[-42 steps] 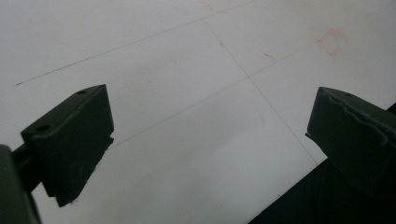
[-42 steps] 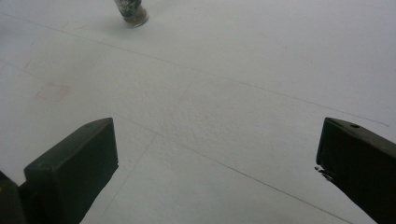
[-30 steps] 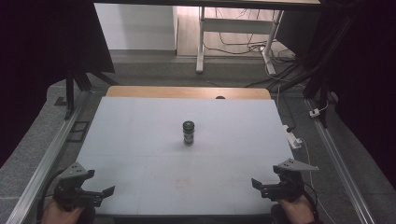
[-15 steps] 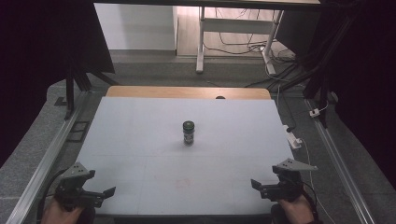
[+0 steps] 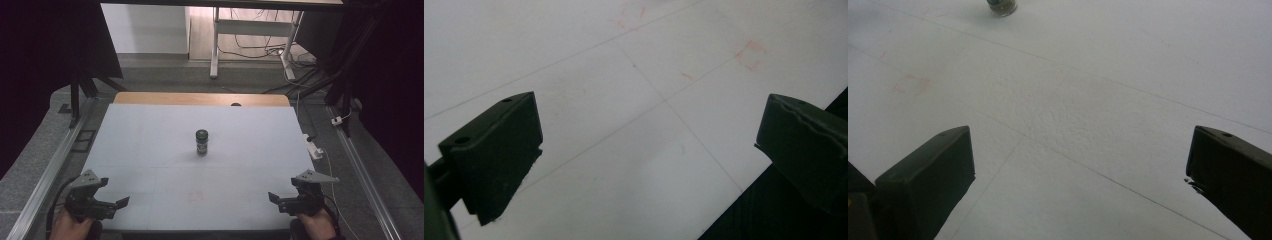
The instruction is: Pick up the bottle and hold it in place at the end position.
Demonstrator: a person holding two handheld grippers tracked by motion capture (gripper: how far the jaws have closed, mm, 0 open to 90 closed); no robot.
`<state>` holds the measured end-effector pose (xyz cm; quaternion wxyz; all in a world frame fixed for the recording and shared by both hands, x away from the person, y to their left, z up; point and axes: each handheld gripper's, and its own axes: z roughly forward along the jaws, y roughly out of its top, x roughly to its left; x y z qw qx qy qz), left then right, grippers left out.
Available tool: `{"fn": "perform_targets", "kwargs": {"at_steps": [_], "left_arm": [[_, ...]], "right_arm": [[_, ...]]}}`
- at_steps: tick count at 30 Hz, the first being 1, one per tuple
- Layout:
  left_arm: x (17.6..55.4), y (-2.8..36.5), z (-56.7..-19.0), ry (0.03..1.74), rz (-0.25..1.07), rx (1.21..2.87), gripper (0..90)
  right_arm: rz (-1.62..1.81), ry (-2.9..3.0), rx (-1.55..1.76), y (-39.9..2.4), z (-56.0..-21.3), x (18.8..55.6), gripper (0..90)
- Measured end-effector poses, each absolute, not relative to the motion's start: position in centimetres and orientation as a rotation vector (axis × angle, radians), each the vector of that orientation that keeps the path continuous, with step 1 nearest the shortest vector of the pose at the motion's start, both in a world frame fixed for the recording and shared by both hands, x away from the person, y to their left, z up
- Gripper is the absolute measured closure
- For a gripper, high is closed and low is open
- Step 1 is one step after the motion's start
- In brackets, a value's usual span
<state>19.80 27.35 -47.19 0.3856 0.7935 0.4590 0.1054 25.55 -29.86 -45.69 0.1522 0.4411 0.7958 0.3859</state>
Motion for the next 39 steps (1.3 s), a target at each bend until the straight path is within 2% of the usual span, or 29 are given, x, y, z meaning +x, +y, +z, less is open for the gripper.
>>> {"fn": "perform_targets", "kwargs": {"at_steps": [10,20,39], "left_arm": [[21.2,26.3,-47.4,1.072,0.232,2.031,0.0],[22.7,25.1,-47.5,0.977,0.258,2.036,0.0],[26.5,22.2,-47.7,0.936,0.241,2.058,0.0]], "right_arm": [[1.103,2.295,1.260,-29.8,-45.7,25.6,0.0],[1.095,2.298,1.251,-29.7,-45.7,25.6,0.0],[1.085,2.305,1.250,-29.6,-45.7,25.6,0.0]]}}
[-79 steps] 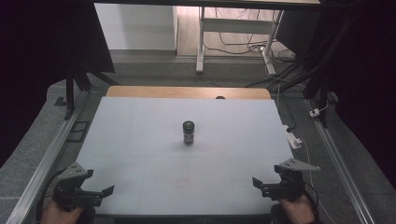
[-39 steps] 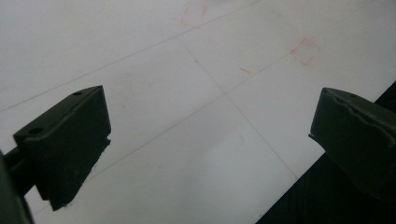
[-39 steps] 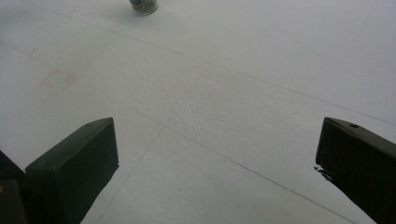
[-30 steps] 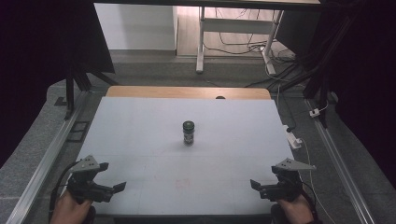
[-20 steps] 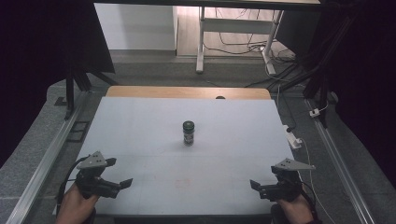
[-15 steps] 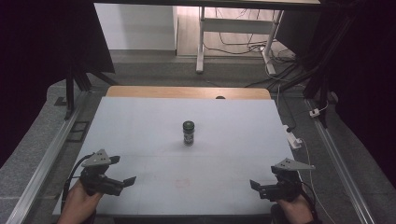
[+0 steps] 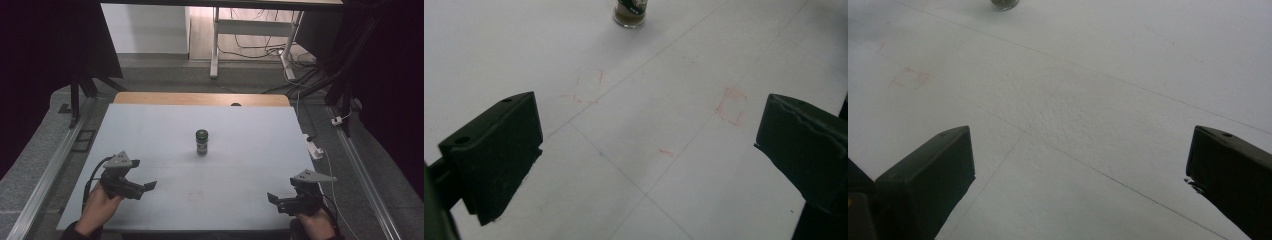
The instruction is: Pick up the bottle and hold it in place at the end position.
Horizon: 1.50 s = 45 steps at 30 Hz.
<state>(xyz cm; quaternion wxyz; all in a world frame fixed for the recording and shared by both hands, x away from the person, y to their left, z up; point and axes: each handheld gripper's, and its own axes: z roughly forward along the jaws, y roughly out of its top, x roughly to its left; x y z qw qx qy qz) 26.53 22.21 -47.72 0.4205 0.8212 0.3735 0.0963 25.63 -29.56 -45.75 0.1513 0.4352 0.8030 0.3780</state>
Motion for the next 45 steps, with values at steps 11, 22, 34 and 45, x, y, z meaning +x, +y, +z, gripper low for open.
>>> {"fn": "perform_targets", "kwargs": {"at_steps": [11,22,34,45], "left_arm": [[28.9,20.2,-47.6,0.895,0.242,2.088,0.0],[31.1,18.1,-47.6,0.868,0.221,2.094,0.0],[34.2,15.5,-48.0,0.847,0.206,2.106,0.0],[36.9,13.2,-48.6,0.827,0.229,2.140,0.0]], "right_arm": [[1.083,2.307,1.252,-29.6,-45.8,25.7,0.0],[1.079,2.310,1.249,-29.6,-45.8,25.7,0.0],[1.074,2.318,1.247,-29.5,-45.8,25.7,0.0],[1.070,2.320,1.243,-29.4,-45.8,25.7,0.0]]}}
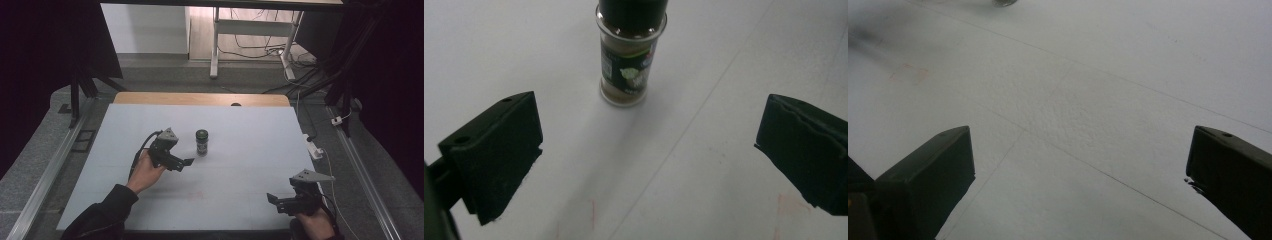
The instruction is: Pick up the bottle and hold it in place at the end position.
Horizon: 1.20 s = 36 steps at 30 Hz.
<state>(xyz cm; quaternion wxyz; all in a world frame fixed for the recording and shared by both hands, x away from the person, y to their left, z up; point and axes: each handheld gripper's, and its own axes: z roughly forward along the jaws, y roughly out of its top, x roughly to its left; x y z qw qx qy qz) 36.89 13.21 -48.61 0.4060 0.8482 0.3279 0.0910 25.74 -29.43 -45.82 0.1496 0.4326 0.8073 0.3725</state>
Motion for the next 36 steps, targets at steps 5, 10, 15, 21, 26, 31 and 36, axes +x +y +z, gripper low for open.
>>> {"fn": "perform_targets", "kwargs": {"at_steps": [5,10,15,21,26,31,36], "left_arm": [[38.1,12.1,-49.1,0.822,0.252,2.160,0.0],[39.3,11.3,-49.7,0.803,0.240,2.155,0.0],[40.4,10.5,-50.1,0.773,0.232,2.164,0.0],[41.4,9.5,-50.9,0.758,0.231,2.186,0.0],[42.1,9.2,-51.6,0.744,0.261,2.203,1.3],[42.4,8.9,-51.9,0.714,0.276,2.215,11.4],[42.3,8.9,-51.9,0.691,0.281,2.212,27.1]], "right_arm": [[1.071,2.320,1.245,-29.4,-45.8,25.7,0.0],[1.068,2.323,1.240,-29.5,-45.8,25.7,0.0],[1.068,2.324,1.239,-29.5,-45.8,25.7,0.0],[1.068,2.326,1.237,-29.5,-45.8,25.7,0.0],[1.067,2.326,1.235,-29.5,-45.8,25.7,0.0],[1.062,2.332,1.233,-29.4,-45.9,25.6,0.0],[1.063,2.332,1.232,-29.4,-45.9,25.6,0.0]]}}
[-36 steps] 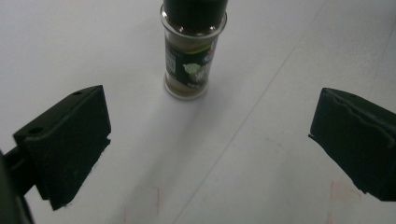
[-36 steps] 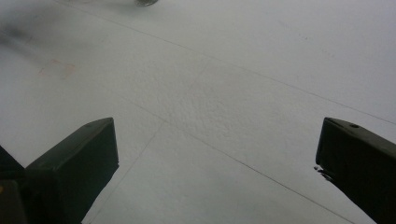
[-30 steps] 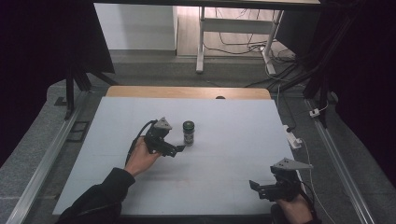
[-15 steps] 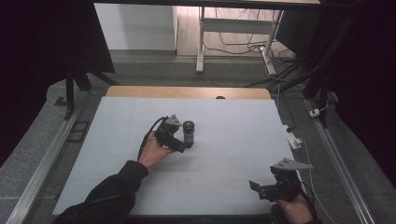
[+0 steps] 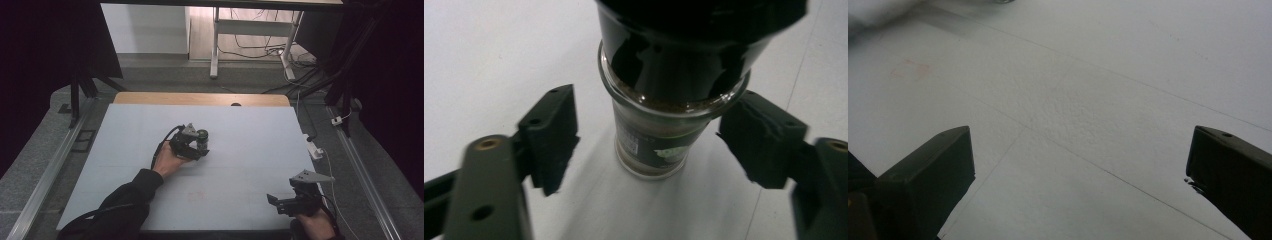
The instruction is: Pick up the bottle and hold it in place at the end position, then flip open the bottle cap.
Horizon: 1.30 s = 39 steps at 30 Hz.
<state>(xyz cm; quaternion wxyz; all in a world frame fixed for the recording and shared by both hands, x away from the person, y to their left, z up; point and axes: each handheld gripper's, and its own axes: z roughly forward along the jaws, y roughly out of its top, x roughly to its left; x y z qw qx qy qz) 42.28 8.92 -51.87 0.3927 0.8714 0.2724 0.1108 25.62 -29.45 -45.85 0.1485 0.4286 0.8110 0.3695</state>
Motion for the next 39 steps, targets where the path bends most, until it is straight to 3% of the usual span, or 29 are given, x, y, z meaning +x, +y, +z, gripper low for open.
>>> {"fn": "perform_targets", "kwargs": {"at_steps": [2,11,39], "left_arm": [[42.33,9.04,-51.88,0.680,0.263,2.209,34.7],[42.24,9.09,-52.14,0.665,0.257,2.214,52.7],[42.27,8.95,-51.97,0.673,0.256,2.233,53.9]], "right_arm": [[1.063,2.332,1.232,-29.45,-45.86,25.62,0.0],[1.062,2.334,1.229,-29.44,-45.85,25.61,0.0],[1.059,2.325,1.212,-29.36,-45.69,25.47,0.0]]}}
